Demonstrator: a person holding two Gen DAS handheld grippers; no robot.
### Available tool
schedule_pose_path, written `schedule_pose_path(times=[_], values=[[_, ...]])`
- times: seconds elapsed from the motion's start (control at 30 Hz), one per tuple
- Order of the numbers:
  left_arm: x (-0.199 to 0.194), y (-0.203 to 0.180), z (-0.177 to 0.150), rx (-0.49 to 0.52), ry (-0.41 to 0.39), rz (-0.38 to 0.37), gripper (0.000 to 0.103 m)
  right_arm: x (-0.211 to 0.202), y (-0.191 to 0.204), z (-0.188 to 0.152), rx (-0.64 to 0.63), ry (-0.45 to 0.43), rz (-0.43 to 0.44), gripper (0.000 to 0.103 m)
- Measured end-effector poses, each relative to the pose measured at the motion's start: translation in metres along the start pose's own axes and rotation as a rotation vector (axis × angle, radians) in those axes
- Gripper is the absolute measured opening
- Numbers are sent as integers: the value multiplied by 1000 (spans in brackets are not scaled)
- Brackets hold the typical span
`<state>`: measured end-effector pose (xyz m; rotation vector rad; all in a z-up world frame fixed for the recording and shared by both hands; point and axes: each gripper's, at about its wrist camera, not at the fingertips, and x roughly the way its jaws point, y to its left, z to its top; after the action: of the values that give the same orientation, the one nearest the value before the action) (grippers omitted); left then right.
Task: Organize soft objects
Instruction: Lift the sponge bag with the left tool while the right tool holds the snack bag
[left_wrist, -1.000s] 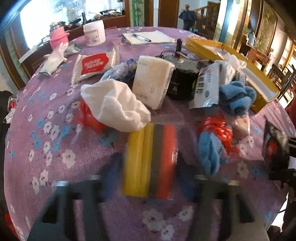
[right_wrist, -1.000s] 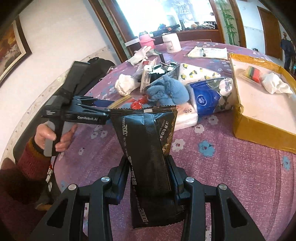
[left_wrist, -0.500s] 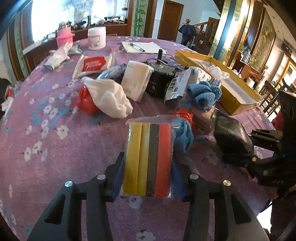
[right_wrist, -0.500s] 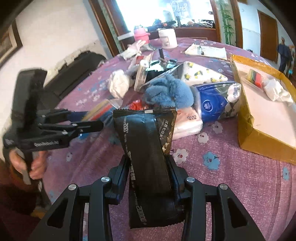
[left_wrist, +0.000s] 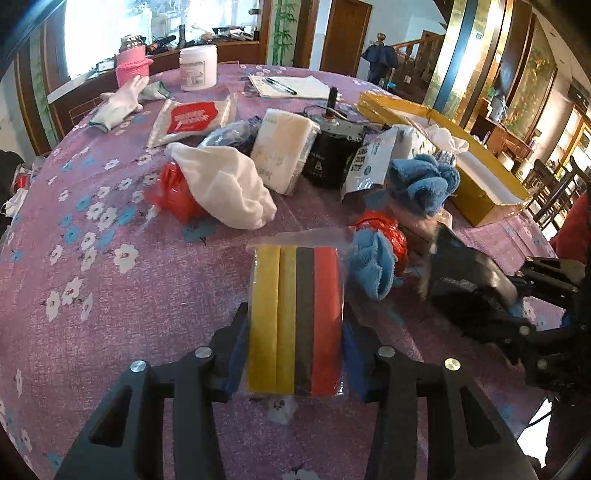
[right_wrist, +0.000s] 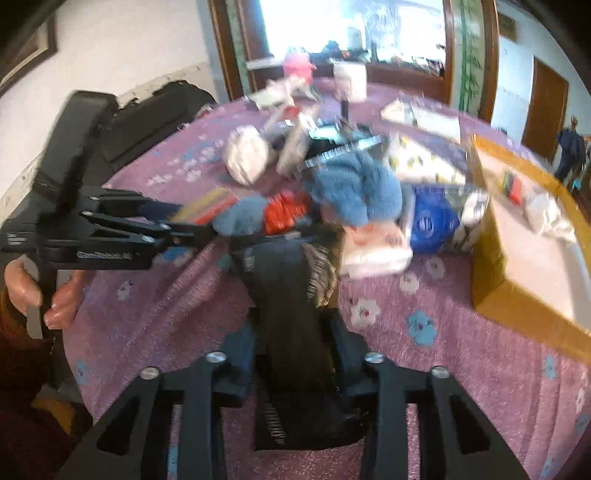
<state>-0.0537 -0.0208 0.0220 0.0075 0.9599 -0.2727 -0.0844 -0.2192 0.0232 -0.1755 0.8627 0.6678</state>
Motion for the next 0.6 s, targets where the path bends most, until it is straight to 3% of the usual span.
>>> schedule_pose_path(times=[0.2,0.33,0.5,0.6], values=[[-21,6,3,-39,-82,-29,44,-25,0,14,23,-94,26,33],[-33,9,22,-84,-162,-7,44,-38,-7,40,78,-191,36,33],[-26,11,54,-146,-239,62,44,-19,-22,94,149,-254,1,33],[-14,18,56,-184,-250,34,44,-2,-25,106,153,-273,-17,33]])
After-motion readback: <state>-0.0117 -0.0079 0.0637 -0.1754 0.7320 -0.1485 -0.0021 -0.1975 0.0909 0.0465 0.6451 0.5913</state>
